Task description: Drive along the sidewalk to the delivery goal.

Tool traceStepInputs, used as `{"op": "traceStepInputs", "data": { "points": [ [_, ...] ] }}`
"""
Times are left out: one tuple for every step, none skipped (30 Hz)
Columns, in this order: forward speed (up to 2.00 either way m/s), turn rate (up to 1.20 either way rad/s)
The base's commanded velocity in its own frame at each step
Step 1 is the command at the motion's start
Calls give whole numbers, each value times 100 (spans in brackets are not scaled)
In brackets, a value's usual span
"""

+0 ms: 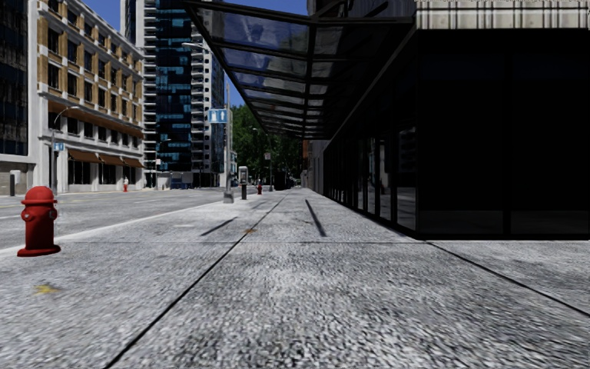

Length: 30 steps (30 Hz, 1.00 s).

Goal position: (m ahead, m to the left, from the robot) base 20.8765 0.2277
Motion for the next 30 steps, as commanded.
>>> {"op": "traceStepInputs", "data": {
  "points": [
    [200, 0],
    [200, 0],
    [200, 0],
    [200, 0],
    [200, 0],
    [200, 0],
    [200, 0],
    [200, 0],
    [200, 0],
    [200, 0],
    [200, 0],
    [200, 0],
    [200, 0],
    [200, 0],
    [200, 0],
    [200, 0],
    [200, 0],
    [200, 0],
    [200, 0],
    [200, 0],
    [200, 0],
    [200, 0],
    [200, 0],
    [200, 0],
    [200, 0],
    [200, 0],
    [200, 0],
    [200, 0],
    [200, 0],
    [200, 0]
  ]
}}
